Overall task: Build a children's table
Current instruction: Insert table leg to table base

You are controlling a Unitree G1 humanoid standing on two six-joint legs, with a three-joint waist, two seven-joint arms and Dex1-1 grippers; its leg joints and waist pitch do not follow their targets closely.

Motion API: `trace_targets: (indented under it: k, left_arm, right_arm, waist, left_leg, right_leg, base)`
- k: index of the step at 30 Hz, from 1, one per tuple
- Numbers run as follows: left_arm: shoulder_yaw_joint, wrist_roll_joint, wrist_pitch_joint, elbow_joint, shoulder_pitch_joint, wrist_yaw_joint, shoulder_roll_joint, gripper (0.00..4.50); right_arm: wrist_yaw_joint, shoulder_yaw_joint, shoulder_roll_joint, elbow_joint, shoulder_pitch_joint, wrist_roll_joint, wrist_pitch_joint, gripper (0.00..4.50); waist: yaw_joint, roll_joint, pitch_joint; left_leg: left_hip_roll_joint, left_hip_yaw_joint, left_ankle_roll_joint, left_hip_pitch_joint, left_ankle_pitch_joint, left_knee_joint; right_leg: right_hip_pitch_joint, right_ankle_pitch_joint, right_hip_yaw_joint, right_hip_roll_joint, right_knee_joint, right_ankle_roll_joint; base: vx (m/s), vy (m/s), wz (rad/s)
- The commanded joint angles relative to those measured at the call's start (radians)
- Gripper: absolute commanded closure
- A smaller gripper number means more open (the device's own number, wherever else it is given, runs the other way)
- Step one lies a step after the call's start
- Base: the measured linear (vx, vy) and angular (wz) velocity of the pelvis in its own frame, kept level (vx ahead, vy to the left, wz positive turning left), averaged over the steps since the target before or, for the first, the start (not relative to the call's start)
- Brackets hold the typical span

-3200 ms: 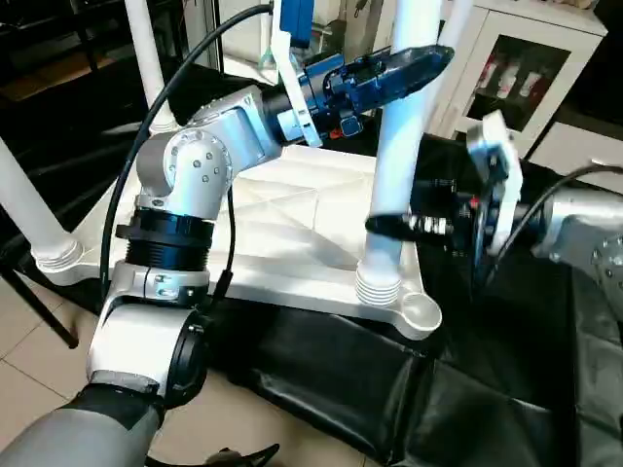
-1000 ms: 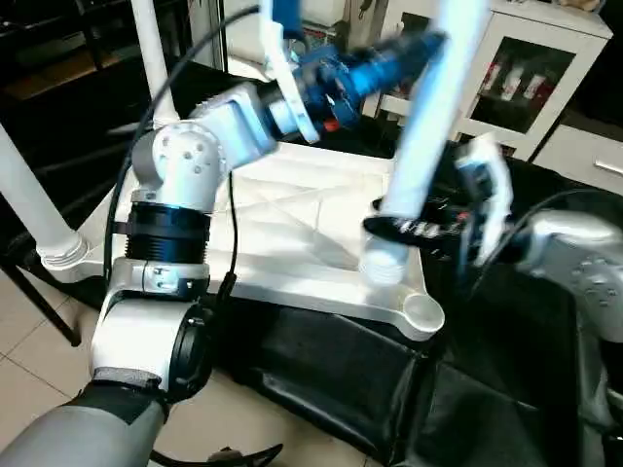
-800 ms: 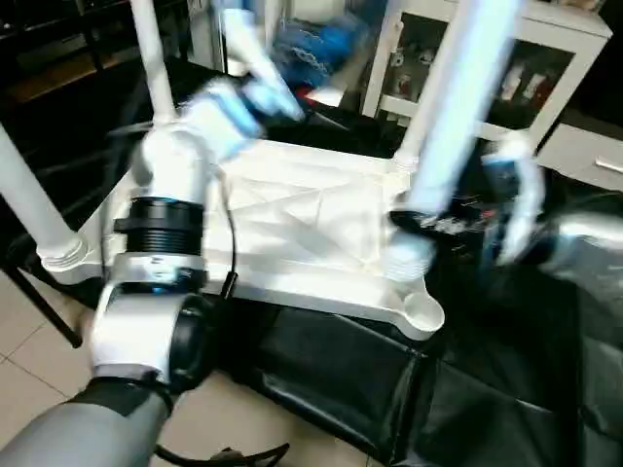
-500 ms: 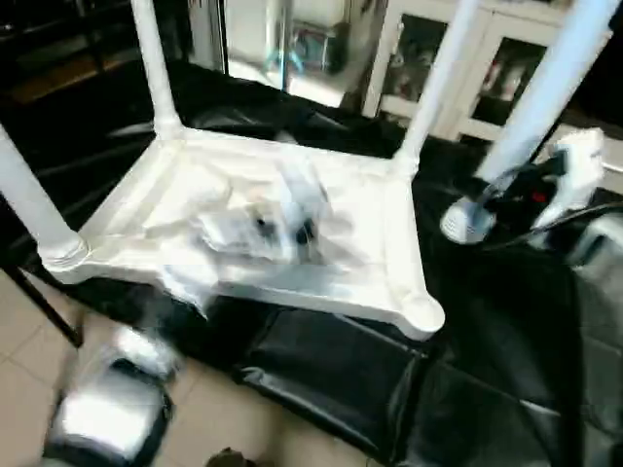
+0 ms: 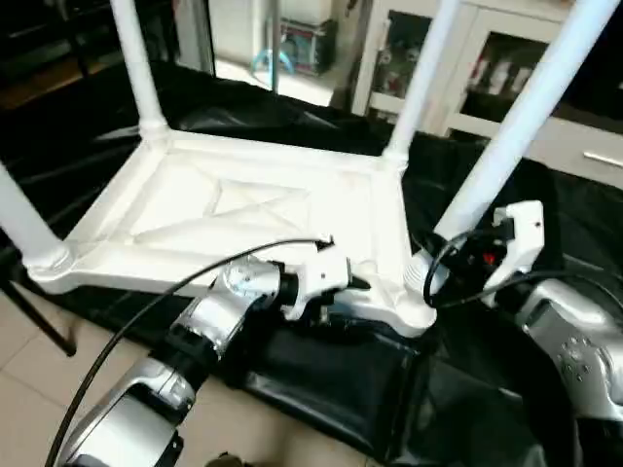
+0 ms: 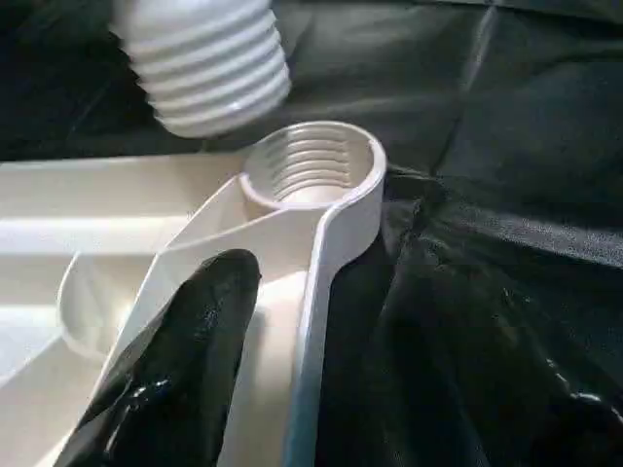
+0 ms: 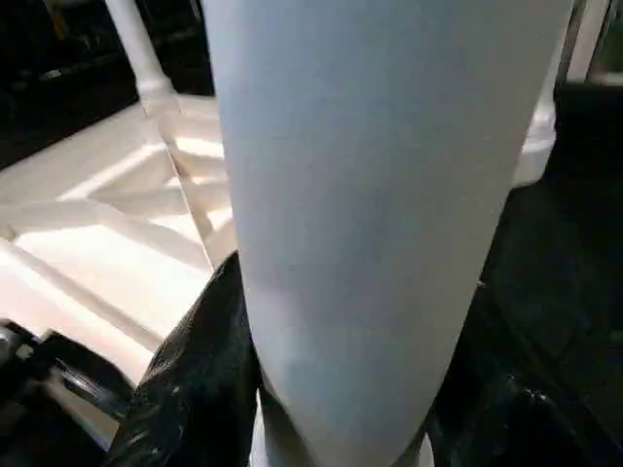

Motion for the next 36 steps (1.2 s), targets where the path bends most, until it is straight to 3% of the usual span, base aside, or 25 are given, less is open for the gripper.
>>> trace_targets:
  k: [1, 5, 13, 20, 27, 31, 32, 33, 36]
  left_arm:
    - [-0.008, 0.033, -0.033, 0.036, -0.02, 0.003, -0.008, 1.52]
    - [-0.002, 0.062, -0.067, 0.088, -0.047, 0.035, -0.009, 1.85]
    - [0.017, 0.08, -0.097, 0.194, -0.098, -0.008, 0.008, 2.47]
    - [0.008, 0.082, -0.068, 0.221, -0.101, -0.061, 0.022, 3.1]
    - [0.004, 0.109, -0.091, 0.264, -0.104, -0.07, 0.009, 3.62]
    - [-0.009, 0.136, -0.093, 0.28, -0.111, -0.064, 0.006, 4.03]
    - [-0.01, 0.137, -0.094, 0.281, -0.112, -0.064, 0.006, 4.03]
    - [-0.023, 0.156, -0.097, 0.292, -0.116, -0.063, 0.008, 4.1]
    - [-0.039, 0.18, -0.099, 0.304, -0.118, -0.061, 0.01, 4.22]
  right_arm:
    - [0.001, -0.02, -0.021, -0.046, -0.002, 0.022, 0.001, 2.62]
    - [0.023, -0.004, -0.036, -0.061, -0.012, 0.025, 0.014, 2.62]
    - [0.059, 0.02, -0.073, -0.096, -0.014, 0.037, 0.044, 2.62]
    - [0.085, 0.019, -0.088, -0.096, -0.025, 0.039, 0.056, 2.62]
    - [0.09, 0.026, -0.101, -0.088, -0.04, 0.042, 0.057, 2.62]
    - [0.09, 0.024, -0.104, -0.099, -0.042, 0.047, 0.065, 2.62]
    - [0.09, 0.025, -0.104, -0.1, -0.042, 0.047, 0.065, 2.62]
    - [0.09, 0.028, -0.104, -0.104, -0.043, 0.047, 0.067, 2.62]
    - [0.089, 0.031, -0.103, -0.107, -0.042, 0.046, 0.068, 2.62]
  waist:
    - [-0.003, -0.004, -0.072]
    - [-0.011, -0.003, -0.073]
    - [-0.01, 0.0, -0.074]
    - [-0.01, -0.005, -0.072]
    - [-0.01, -0.003, -0.071]
    - [-0.01, -0.001, -0.07]
    - [-0.011, -0.002, -0.07]
    - [-0.011, 0.004, -0.07]
    - [-0.013, 0.003, -0.066]
  left_leg:
    - [0.044, -0.024, -0.016, 0.013, -0.236, -0.079]
    - [0.043, -0.026, -0.009, 0.013, -0.233, -0.078]
    - [0.043, -0.022, 0.007, 0.014, -0.201, -0.076]
    - [0.045, -0.024, 0.002, 0.015, -0.226, -0.077]
    - [0.044, -0.023, 0.004, 0.016, -0.225, -0.077]
    - [0.045, -0.025, 0.001, 0.017, -0.244, -0.079]
    - [0.044, -0.025, -0.001, 0.018, -0.25, -0.079]
    - [0.045, -0.026, -0.005, 0.018, -0.257, -0.08]
    - [0.043, -0.027, -0.01, 0.019, -0.283, -0.082]
  right_leg:
    - [0.052, -0.289, 0.048, -0.063, -0.09, -0.137]
    - [0.051, -0.295, 0.048, -0.062, -0.09, -0.134]
    - [0.052, -0.222, 0.049, -0.062, -0.084, -0.171]
    - [0.051, -0.287, 0.048, -0.066, -0.089, -0.162]
    - [0.05, -0.286, 0.049, -0.065, -0.091, -0.159]
    - [0.049, -0.319, 0.048, -0.066, -0.094, -0.154]
    - [0.048, -0.327, 0.048, -0.066, -0.096, -0.15]
    - [0.048, -0.334, 0.049, -0.066, -0.098, -0.147]
    - [0.048, -0.383, 0.048, -0.067, -0.104, -0.132]
  base:
    - [0.0, 0.0, 0.0]
    - [0.0, 0.0, 0.0]
    - [0.0, 0.0, 0.0]
    - [0.0, 0.0, 0.0]
    - [0.0, 0.0, 0.0]
    - [0.0, 0.0, 0.0]
    - [0.0, 0.0, 0.0]
    - [0.0, 0.0, 0.0]
    - [0.0, 0.0, 0.0]
